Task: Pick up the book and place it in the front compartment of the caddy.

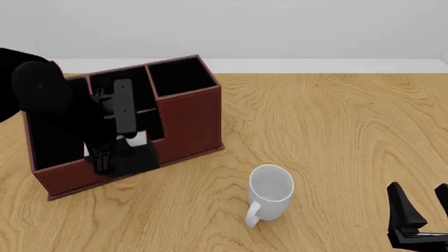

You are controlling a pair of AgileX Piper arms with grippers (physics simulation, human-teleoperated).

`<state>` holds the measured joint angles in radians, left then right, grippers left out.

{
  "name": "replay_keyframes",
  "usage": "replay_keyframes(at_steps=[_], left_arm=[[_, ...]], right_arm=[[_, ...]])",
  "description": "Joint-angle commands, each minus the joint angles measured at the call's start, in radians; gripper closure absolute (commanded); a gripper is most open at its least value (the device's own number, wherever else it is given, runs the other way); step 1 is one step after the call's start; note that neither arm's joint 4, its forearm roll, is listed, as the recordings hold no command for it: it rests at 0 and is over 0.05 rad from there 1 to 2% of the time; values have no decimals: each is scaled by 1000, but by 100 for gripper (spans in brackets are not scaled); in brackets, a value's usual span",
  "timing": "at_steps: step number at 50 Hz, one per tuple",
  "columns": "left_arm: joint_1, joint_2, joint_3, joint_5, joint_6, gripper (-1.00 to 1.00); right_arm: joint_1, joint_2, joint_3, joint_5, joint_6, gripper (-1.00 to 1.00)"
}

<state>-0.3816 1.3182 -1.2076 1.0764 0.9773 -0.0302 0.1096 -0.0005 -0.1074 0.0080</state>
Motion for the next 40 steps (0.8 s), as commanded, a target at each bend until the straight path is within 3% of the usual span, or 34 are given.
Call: replay_keyframes(at_steps=[1, 7, 12, 15, 20, 23, 30, 40], left_arm=[[-42, -7, -163, 141, -46, 100], [-34, -6, -208, 143, -42, 100], [16, -23, -198, 144, 30, 100], [26, -15, -246, 144, 33, 100], [51, -27, -234, 144, 77, 100], [33, -19, -269, 144, 55, 100], [83, 3, -357, 144, 117, 100], [115, 69, -462, 144, 138, 100]], right_arm=[[-1, -10, 0, 6, 15, -100], [2, -8, -1, 2, 21, -100], [4, -20, -2, 12, 30, -100], [1, -30, -2, 20, 33, -100], [2, -30, -3, 20, 37, -100], [3, -32, -3, 21, 40, -100], [0, -42, -5, 31, 46, -100], [-2, -54, -4, 42, 46, -100]])
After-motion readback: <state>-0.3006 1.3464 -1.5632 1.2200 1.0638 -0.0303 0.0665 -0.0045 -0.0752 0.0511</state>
